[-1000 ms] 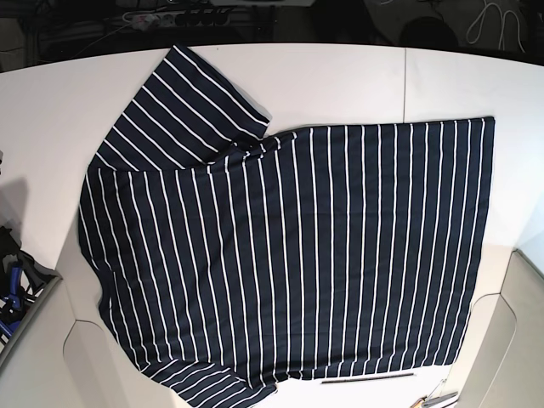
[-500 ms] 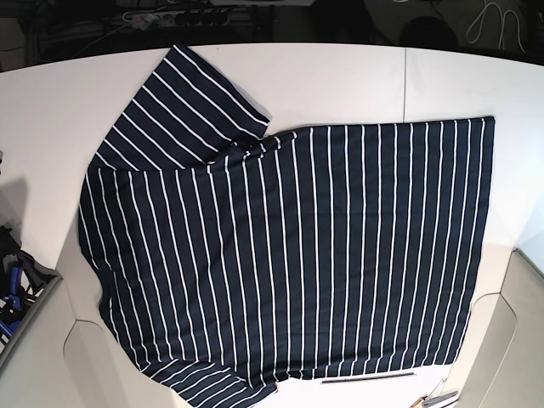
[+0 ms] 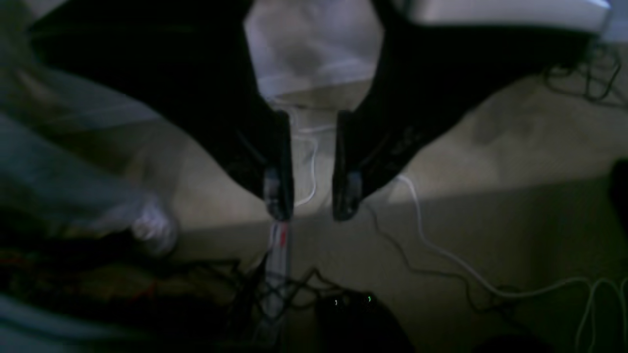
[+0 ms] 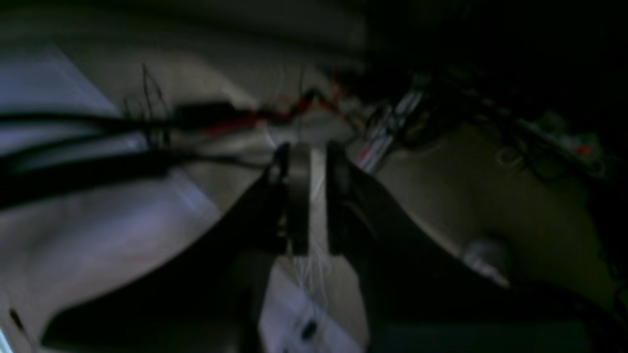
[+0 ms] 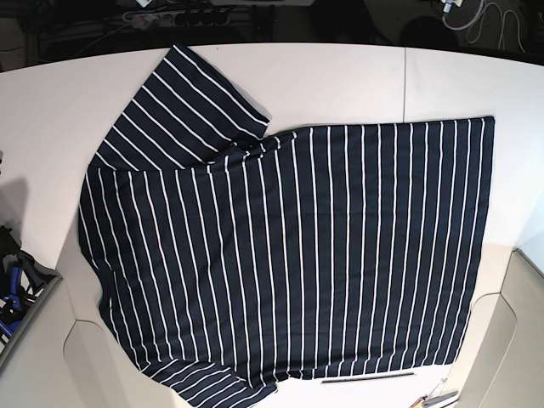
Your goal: Fold the T-shirt properly
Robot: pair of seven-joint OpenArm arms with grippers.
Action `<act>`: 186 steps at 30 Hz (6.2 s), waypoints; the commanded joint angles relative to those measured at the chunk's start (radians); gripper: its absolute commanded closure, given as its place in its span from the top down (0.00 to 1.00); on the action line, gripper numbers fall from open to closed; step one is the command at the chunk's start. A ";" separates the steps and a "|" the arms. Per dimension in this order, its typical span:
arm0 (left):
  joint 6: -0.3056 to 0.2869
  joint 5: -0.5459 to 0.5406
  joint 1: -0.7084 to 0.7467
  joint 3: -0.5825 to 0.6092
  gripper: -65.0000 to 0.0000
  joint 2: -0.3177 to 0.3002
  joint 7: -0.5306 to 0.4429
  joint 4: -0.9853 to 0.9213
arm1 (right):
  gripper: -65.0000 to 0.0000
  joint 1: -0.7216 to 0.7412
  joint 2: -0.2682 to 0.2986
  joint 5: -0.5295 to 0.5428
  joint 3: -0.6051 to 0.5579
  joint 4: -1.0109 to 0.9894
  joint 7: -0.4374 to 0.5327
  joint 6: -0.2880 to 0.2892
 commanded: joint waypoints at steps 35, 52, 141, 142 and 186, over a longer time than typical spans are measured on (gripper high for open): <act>-0.046 -0.395 -0.156 -0.378 0.70 -0.087 0.042 0.087 | 0.53 0.287 -0.035 0.258 0.412 -0.043 -0.029 -0.126; -0.012 -0.378 -0.416 -0.378 0.70 -0.180 0.016 -0.177 | 0.53 0.369 -0.104 0.314 0.407 -0.232 -0.034 -0.072; -0.157 -0.485 -0.681 -0.146 0.70 -0.322 0.174 -0.565 | 0.53 0.471 -0.270 0.295 0.241 -0.257 -0.014 -0.028; -0.157 -0.484 -0.686 -0.146 0.70 -0.318 0.174 -0.565 | 0.53 0.471 -0.275 0.295 0.241 -0.257 -0.014 -0.025; -0.157 -0.736 -0.624 -0.367 0.00 -0.322 0.346 -0.398 | 0.00 0.339 -0.285 0.384 0.355 0.004 -0.153 0.027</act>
